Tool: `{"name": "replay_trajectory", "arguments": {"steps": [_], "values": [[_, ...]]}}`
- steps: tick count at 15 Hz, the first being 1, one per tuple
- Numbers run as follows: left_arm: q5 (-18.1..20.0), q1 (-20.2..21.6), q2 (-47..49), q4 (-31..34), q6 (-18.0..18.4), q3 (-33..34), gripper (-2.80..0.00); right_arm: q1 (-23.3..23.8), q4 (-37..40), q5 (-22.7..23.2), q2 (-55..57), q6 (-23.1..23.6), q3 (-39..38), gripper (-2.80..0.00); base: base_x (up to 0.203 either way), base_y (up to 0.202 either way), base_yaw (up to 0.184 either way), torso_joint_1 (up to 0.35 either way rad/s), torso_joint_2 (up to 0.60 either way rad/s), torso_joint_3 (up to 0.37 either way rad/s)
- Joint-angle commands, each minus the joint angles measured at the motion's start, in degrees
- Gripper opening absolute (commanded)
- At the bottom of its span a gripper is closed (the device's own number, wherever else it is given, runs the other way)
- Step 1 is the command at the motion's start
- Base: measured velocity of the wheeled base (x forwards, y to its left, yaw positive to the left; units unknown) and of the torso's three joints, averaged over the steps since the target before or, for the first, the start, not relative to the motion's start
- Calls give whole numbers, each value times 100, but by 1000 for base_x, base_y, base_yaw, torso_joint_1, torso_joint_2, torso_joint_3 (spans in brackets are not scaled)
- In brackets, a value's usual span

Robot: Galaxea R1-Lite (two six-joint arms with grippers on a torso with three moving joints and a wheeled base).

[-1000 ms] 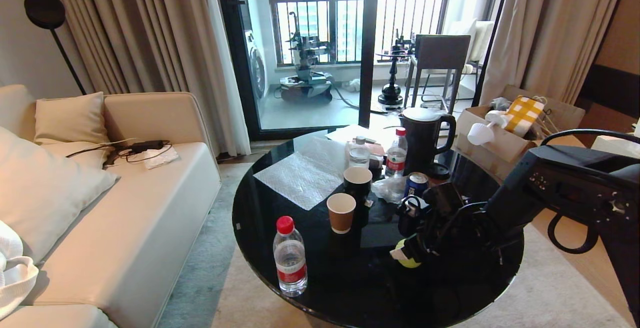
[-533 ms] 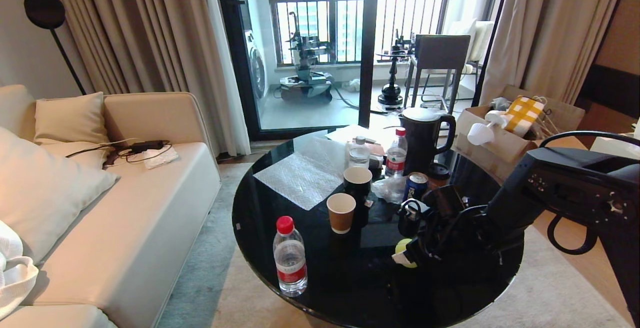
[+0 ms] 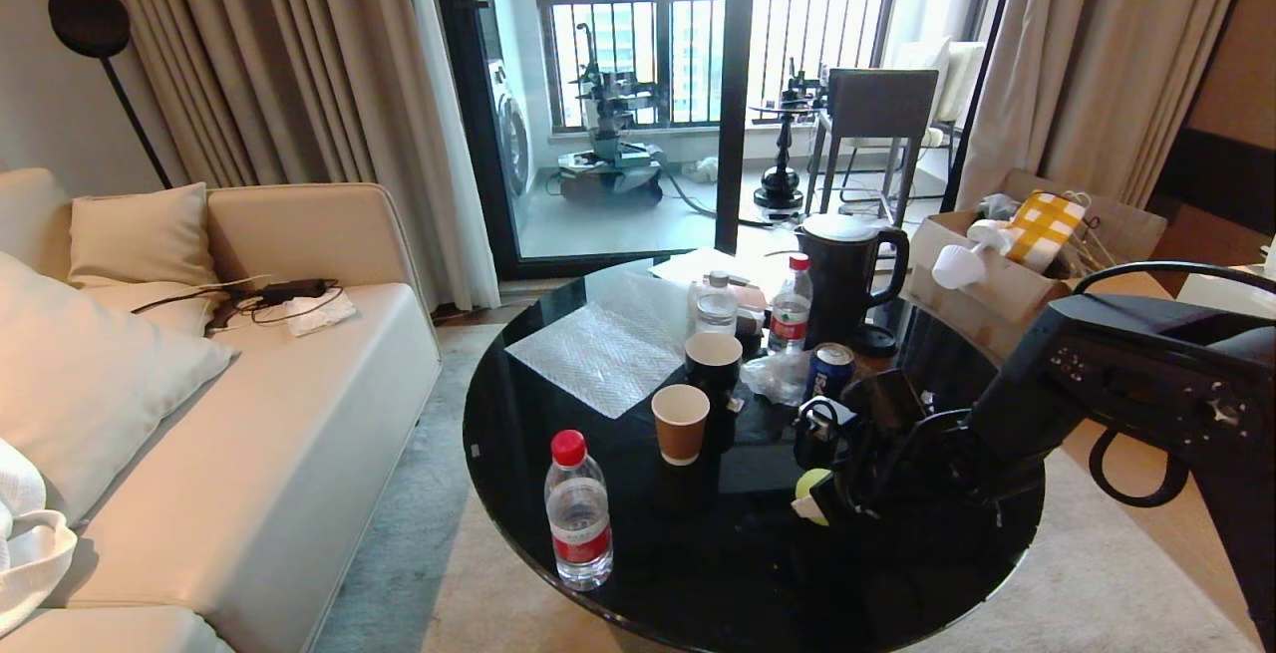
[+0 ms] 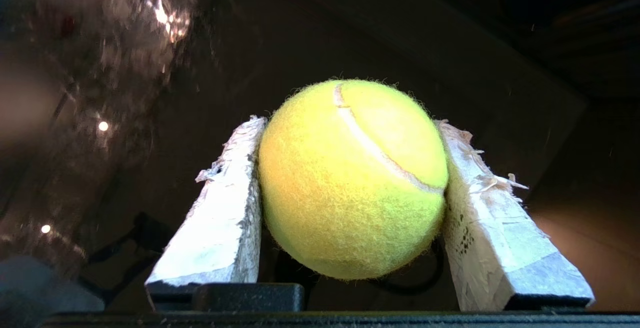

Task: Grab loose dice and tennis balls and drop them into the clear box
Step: Pick up the ball on the table, then put the ball in the box

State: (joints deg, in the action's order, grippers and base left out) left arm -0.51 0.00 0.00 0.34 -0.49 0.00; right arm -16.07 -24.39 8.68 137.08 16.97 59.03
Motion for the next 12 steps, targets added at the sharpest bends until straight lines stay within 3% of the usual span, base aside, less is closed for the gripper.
{"name": "replay_trajectory", "arguments": {"steps": [1,5,9,12], "values": [[-2,0,0,1,-4,0,-280,-3,-37,1,-269,-3,-171,-280,0,0,0,0,0,0],[-2,0,-1,1,-4,0,-280,105,-135,-26,-954,-213,-634,-280,0,0,0,0,0,0],[-2,0,0,1,-4,0,-280,396,-160,-151,-3266,-764,-1605,-280,0,0,0,0,0,0],[-2,0,0,1,-4,0,-280,622,-154,-331,-4118,-1195,-2343,-280,0,0,0,0,0,0]]}}
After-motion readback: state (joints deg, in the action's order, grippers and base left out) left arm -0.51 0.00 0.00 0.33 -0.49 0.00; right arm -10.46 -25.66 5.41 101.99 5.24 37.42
